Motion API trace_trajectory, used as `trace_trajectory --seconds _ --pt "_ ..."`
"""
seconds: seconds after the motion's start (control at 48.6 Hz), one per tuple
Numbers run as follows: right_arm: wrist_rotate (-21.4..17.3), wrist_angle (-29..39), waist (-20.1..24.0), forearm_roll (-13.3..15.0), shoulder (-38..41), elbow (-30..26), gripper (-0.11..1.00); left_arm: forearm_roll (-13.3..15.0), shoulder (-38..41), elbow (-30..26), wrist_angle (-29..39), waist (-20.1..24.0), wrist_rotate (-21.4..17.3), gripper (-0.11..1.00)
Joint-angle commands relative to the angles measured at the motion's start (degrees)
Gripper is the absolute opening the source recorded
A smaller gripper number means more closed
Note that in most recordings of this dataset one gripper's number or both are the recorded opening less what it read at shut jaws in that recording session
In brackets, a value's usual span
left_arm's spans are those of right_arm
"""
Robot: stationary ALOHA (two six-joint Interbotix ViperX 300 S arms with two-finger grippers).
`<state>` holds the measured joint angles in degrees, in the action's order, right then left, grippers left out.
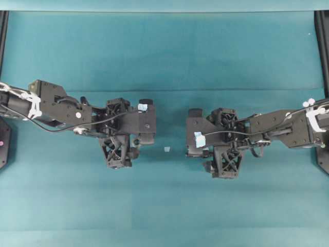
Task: Insert the washer onto the shaft with both hands.
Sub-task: 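Align left gripper over the silver washer and right gripper over the shaft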
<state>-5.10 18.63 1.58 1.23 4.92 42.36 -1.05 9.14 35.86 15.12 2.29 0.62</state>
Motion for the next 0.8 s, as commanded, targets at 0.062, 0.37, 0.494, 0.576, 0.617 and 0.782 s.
trace_trajectory --seconds 0.062,0.37,0.494,0.576,0.617,0.782 --pt "-0.5 -0.3 0.2 -0.1 -0.1 -0.2 0.85 -0.2 -0.4 -0.7 -0.3 0.1 0.1 0.88" --pt "-0.5 -0.5 0.1 -0.1 0.4 -0.2 0.85 -0.2 -0.4 -0.6 -0.4 0.1 0.9 0.88" --pt "-0.5 -0.5 0.2 -0.1 0.4 -0.2 0.85 -0.2 -0.4 -0.6 -0.4 0.1 0.9 0.88" --pt "-0.5 -0.5 0.2 -0.1 0.5 -0.2 0.85 -0.2 -0.4 -0.6 -0.4 0.1 0.9 0.88" --pt "-0.6 -0.6 0.1 -0.1 0.5 -0.2 0.85 -0.2 -0.4 -0.6 -0.4 0.1 1.0 0.88" --pt "-0.6 -0.6 0.1 -0.1 0.5 -0.2 0.84 -0.2 -0.4 -0.6 -0.4 0.1 0.9 0.88"
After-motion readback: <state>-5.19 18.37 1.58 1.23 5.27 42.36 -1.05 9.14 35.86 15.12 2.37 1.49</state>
